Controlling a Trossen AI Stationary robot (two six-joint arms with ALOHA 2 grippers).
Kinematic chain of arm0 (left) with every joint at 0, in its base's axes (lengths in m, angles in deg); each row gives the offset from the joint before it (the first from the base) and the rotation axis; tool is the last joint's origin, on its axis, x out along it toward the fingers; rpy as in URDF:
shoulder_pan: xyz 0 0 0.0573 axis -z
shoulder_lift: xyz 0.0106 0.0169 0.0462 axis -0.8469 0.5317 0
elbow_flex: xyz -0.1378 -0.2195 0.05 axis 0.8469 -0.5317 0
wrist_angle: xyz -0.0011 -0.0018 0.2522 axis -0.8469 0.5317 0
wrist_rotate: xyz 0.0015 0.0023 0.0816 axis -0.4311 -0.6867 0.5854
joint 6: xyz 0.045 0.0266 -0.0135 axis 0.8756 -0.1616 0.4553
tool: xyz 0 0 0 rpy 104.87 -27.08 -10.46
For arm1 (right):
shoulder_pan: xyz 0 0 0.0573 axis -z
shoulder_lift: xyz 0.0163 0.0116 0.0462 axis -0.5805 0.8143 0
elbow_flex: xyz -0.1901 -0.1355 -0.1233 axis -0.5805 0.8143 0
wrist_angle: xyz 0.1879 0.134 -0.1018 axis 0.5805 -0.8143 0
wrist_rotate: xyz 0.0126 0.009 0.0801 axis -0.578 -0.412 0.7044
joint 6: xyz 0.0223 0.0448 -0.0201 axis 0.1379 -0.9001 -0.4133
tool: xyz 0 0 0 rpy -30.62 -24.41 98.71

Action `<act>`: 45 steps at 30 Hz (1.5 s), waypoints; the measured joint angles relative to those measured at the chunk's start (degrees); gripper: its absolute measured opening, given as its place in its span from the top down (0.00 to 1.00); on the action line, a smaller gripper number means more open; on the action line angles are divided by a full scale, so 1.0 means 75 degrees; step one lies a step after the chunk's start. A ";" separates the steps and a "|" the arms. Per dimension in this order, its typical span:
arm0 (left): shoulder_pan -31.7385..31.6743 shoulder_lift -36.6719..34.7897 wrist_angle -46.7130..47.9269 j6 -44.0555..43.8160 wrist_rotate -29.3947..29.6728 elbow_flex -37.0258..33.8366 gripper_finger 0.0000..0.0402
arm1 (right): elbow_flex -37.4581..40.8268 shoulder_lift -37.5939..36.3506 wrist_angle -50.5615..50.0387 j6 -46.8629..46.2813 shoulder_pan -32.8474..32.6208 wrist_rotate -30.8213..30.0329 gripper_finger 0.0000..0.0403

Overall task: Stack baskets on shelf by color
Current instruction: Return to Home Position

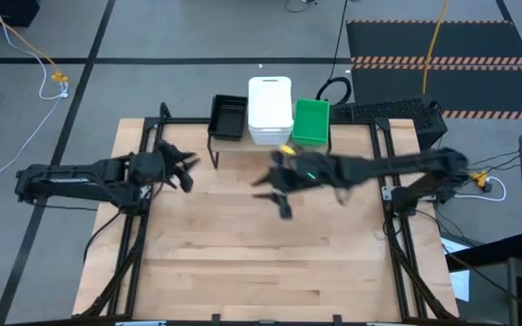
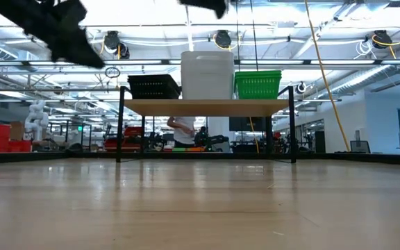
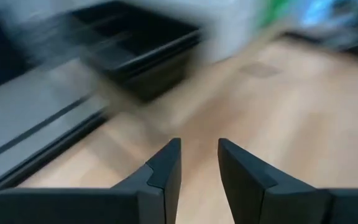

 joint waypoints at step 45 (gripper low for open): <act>0.0561 -0.3623 -0.5345 0.2124 -0.1522 -0.4344 0.74 | 0.9367 -1.0851 0.1772 -0.1511 -0.0712 -0.0650 0.72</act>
